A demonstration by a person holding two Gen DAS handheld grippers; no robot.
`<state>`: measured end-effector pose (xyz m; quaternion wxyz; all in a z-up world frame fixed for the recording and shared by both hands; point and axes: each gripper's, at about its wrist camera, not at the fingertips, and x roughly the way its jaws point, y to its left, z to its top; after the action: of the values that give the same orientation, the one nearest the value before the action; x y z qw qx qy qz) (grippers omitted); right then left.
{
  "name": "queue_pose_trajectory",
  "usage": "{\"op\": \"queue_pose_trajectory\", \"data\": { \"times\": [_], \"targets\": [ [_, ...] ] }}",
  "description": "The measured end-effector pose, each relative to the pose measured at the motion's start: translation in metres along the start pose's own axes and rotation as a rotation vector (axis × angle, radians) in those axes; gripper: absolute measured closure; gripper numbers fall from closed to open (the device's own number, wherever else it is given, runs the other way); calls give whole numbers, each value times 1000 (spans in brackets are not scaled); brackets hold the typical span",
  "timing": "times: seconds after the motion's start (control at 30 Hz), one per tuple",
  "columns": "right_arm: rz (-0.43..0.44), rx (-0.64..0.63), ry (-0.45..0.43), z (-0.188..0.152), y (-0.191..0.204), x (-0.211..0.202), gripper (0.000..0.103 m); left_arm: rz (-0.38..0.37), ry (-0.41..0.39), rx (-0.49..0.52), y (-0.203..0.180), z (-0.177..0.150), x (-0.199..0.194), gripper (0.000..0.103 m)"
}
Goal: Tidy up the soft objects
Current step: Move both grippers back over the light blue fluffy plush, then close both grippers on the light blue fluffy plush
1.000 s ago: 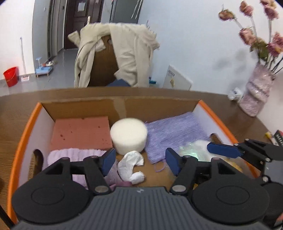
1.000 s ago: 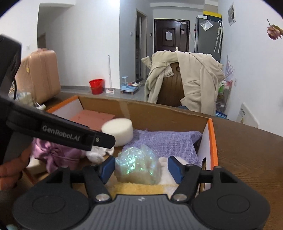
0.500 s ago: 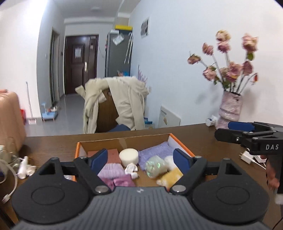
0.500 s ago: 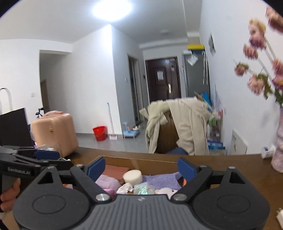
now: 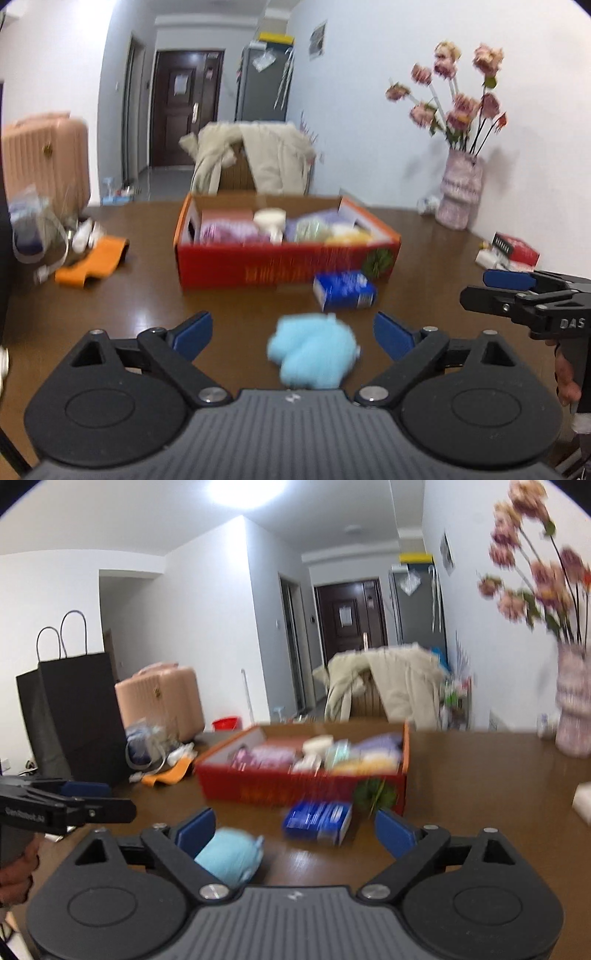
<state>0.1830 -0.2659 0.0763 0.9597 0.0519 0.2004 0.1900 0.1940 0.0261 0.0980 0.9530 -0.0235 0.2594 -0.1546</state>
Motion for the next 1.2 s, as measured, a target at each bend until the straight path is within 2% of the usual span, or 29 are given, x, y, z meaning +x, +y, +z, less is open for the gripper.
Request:
{"op": "queue_pose_trajectory", "data": {
  "times": [0.17, 0.3, 0.37, 0.53, 0.6, 0.7, 0.77, 0.8, 0.93, 1.03, 1.13, 1.2],
  "targets": [
    [26, -10, 65, -13, 9, 6, 13, -11, 51, -31, 4, -12, 17, 8],
    [28, 36, 32, -8, 8, 12, 22, -50, 79, -59, -2, -15, 45, 8],
    [17, 51, 39, -3, 5, 20, 28, -27, 113, -54, -9, -18, 64, 10],
    [6, 53, 86, -3, 4, 42, 30, 8, 127, 30, -19, -29, 90, 18],
    [5, 48, 102, -3, 6, 49, 30, 15, 127, 64, -8, -30, 90, 19],
    [14, 44, 119, -2, 7, 60, 30, 78, 108, 92, 21, -29, 81, 19],
    [28, 42, 136, -2, 9, 71, 30, 155, 106, 65, 41, -27, 78, 19],
    [36, 41, 147, -3, 11, 78, 30, 160, 104, 33, 49, -26, 75, 19],
    [97, 55, 181, -2, 22, 106, 30, -16, 96, -187, 73, -22, 72, 19],
    [148, 89, 212, -4, 29, 129, 40, -119, 114, -272, 76, -20, 85, 20],
    [173, 154, 238, -8, 27, 147, 49, -158, 133, -301, 79, -18, 99, 32],
    [192, 199, 243, -10, 24, 154, 60, -207, 134, -334, 82, -18, 106, 47]
  ]
}}
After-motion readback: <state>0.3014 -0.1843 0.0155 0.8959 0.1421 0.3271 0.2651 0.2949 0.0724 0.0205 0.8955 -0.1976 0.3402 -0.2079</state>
